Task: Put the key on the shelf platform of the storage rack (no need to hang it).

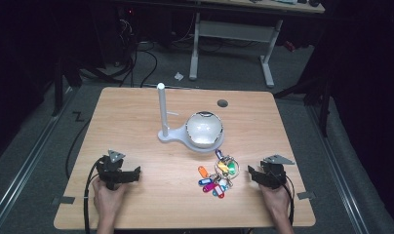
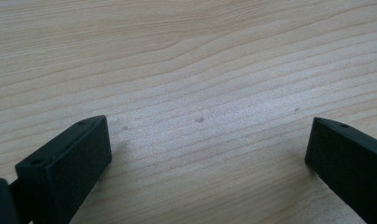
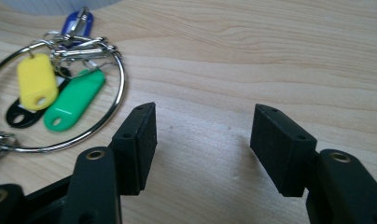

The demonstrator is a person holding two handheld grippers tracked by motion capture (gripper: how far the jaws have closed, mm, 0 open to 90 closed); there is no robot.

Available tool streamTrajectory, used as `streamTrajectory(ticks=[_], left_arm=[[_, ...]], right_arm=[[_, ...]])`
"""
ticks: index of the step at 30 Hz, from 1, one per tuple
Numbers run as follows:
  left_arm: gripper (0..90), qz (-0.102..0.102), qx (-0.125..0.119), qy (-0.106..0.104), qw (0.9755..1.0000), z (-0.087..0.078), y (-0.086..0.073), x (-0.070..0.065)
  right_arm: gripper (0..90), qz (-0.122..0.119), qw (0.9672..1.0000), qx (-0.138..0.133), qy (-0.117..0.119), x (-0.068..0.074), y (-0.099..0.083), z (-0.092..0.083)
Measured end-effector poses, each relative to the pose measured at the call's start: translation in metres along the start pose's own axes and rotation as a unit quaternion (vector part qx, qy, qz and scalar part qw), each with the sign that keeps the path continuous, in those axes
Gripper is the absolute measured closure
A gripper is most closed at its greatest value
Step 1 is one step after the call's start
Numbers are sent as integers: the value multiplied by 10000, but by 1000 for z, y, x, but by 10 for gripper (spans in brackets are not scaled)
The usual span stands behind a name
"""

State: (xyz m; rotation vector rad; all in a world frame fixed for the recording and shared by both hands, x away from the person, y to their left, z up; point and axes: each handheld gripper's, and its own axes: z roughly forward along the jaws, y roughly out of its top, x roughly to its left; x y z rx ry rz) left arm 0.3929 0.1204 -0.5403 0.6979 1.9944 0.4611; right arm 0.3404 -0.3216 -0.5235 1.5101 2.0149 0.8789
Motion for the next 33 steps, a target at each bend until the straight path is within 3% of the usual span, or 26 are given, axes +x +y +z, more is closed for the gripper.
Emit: streamTrajectory(ticks=[8, 15, 23, 33], left_arm=[[6, -2, -1, 1, 10000, 0, 0, 0], [7, 11, -3, -8, 10000, 0, 0, 0], [6, 9, -5, -6, 10000, 0, 0, 0], [6, 17, -2, -10, 10000, 0, 0, 0]], right_arm=[[430, -236, 9994, -32, 251, 9, 2, -10], [439, -528, 9968, -94, 599, 31, 9, -15], [426, -701, 9938, -63, 862, 49, 19, -7], [384, -737, 9928, 36, 943, 60, 26, 8]])
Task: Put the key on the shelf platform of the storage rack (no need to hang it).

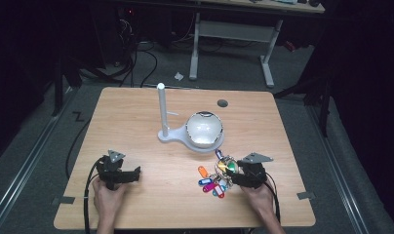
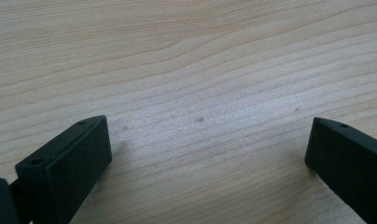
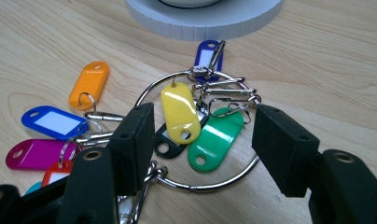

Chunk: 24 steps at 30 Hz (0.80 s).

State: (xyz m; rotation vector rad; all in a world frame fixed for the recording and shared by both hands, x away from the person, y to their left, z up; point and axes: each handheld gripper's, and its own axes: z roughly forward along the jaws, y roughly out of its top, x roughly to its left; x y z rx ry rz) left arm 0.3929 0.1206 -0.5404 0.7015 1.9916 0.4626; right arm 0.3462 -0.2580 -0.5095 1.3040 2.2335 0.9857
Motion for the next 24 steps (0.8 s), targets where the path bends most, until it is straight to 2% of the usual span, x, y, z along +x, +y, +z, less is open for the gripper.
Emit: streamTrajectory(ticks=[8, 17, 24], left_arm=[[6, 4, -2, 0, 10000, 0, 0, 0], [6, 3, 0, -1, 10000, 0, 0, 0], [6, 3, -2, 0, 10000, 0, 0, 0]], right_arm=[[363, -45, 9999, 78, -48, 1, 12, 12], [364, -57, 9998, 185, -70, 1, 15, 23], [362, -58, 9992, 387, -104, 1, 14, 35]])
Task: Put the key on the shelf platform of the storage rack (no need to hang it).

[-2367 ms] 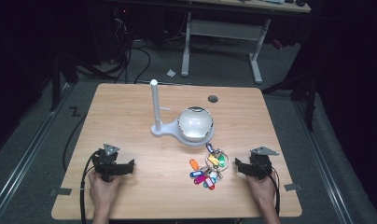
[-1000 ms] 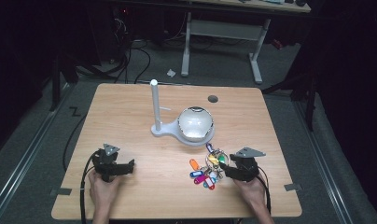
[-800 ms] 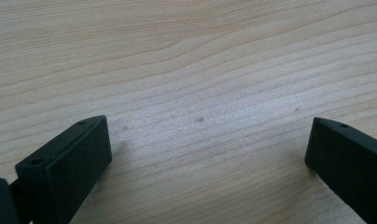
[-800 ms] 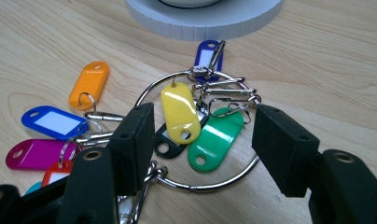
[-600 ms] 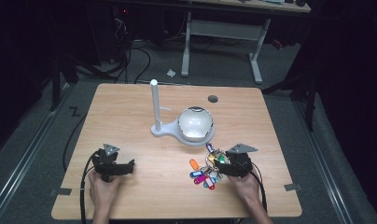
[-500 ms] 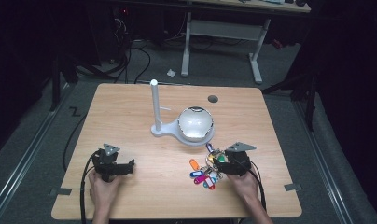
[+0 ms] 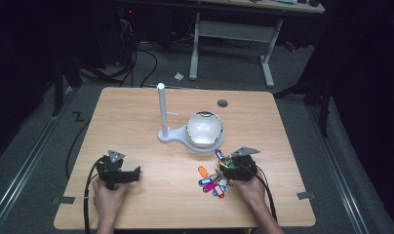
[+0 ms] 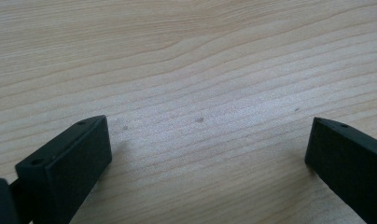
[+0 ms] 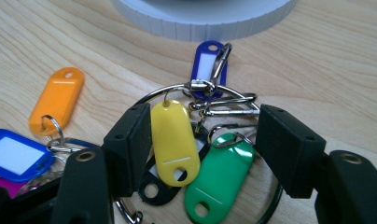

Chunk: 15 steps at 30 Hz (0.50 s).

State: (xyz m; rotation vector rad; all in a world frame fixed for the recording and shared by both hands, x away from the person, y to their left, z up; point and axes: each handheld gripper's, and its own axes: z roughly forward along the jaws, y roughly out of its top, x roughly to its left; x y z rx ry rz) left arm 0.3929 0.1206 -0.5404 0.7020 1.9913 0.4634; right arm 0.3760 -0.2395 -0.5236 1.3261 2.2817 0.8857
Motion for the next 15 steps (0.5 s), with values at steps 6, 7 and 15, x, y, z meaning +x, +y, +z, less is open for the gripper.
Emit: streamTrajectory(ticks=[6, 7, 15], left_arm=[[7, -8, 0, 3, 10000, 0, 0, 0], [6, -8, 1, 2, 10000, 0, 0, 0], [7, -6, 1, 1, 10000, 0, 0, 0]], right_arm=[[404, -15, 10000, -10, -63, 0, 2, 2], [421, -60, 9999, -20, -106, 0, 2, 3], [633, -147, 9998, -66, -106, -3, 2, 1]])
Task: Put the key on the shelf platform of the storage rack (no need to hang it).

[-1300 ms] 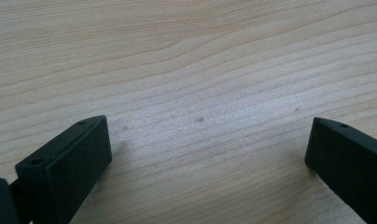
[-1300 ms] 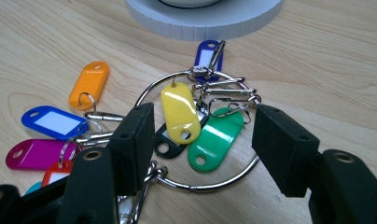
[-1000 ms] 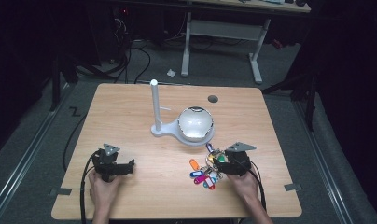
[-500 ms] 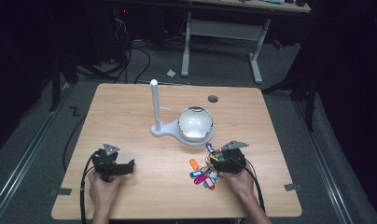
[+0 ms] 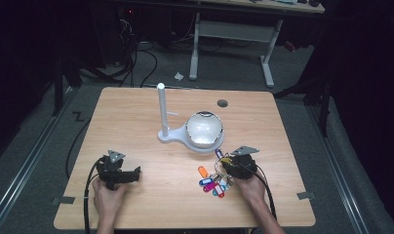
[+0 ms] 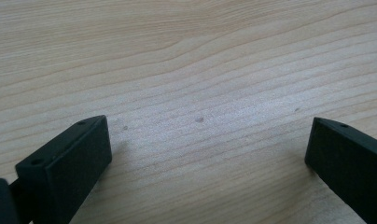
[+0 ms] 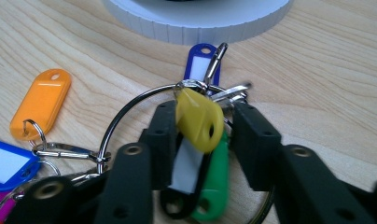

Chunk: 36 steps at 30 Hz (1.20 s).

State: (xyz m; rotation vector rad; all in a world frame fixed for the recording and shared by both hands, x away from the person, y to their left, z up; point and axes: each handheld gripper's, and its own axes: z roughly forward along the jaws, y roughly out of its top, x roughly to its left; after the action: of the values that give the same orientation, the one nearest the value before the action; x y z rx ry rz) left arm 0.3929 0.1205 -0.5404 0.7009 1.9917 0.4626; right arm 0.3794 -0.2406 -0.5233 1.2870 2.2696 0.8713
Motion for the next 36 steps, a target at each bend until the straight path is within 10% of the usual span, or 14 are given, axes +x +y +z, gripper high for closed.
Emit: streamTrajectory(ticks=[36], left_arm=[[7, -19, -1, 12, 10000, 0, 0, 0]], right_arm=[[795, -11, 9978, -604, 287, -14, 3, -37]])
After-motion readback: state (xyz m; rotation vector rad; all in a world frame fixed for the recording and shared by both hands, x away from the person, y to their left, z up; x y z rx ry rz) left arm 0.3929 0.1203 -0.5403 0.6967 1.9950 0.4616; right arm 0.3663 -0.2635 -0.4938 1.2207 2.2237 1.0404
